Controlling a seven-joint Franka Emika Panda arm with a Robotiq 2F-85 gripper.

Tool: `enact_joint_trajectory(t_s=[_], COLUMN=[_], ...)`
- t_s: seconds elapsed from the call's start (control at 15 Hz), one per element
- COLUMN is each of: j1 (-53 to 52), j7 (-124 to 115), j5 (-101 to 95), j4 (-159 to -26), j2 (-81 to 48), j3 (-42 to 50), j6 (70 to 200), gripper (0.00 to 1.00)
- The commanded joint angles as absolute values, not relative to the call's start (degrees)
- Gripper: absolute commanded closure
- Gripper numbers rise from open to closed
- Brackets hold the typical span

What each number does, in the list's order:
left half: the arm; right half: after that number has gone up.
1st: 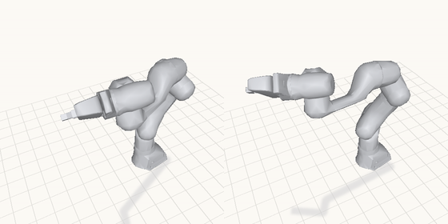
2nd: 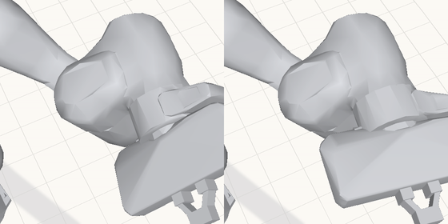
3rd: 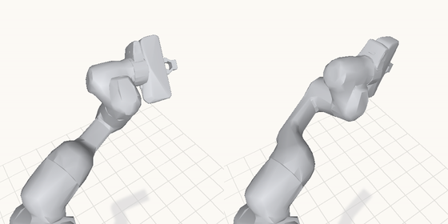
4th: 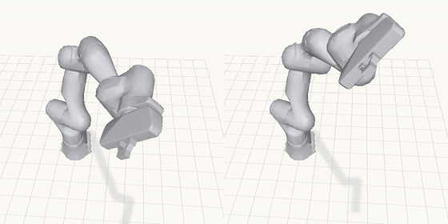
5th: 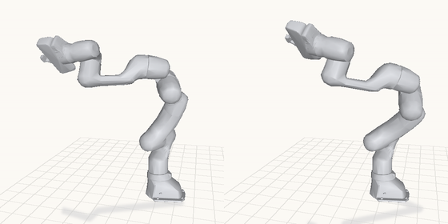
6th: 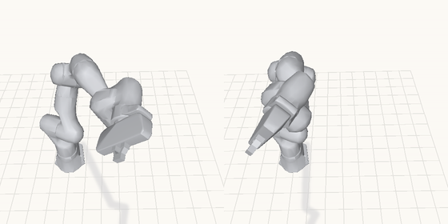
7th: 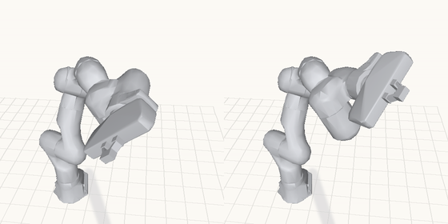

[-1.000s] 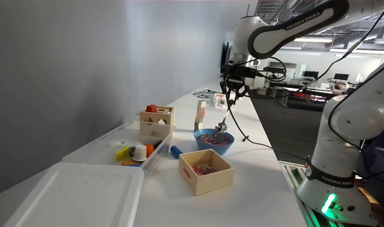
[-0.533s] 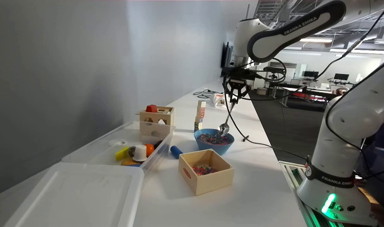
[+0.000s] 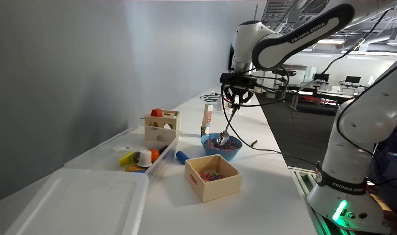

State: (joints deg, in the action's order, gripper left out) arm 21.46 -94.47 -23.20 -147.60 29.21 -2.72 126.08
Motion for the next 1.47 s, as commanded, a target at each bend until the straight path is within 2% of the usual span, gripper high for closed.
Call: enact_joint_trajectory(t_s=[0.0,0.4,0.8,0.87,0.93,1.0,1.13,1.2,1.4], j1=[21.0,18.6,15.8,15.3,17.5,17.5,17.6,17.5,16.5], j7=[-98.9,-99.3,-93.3,-91.2,-93.7,-92.9,-93.0,-93.0,-90.7], j5=[-26.5,-26.8,-15.9,-12.8,-17.7,-17.0,-17.1,-17.1,-13.4], j4=[-147.6,-149.7,-152.5,-152.7,-152.0,-152.1,-152.0,-152.0,-152.1], j2=[27.2,23.3,19.2,18.6,20.1,19.6,19.5,19.6,19.5], j3=[-4.3,-2.6,3.8,4.9,2.2,2.6,2.5,2.4,4.2], j6=[125.6,131.1,143.0,143.6,140.2,140.6,140.6,140.5,142.5], gripper=[0.93,0.93,0.93,0.93,0.93,0.71,0.71,0.93,0.93])
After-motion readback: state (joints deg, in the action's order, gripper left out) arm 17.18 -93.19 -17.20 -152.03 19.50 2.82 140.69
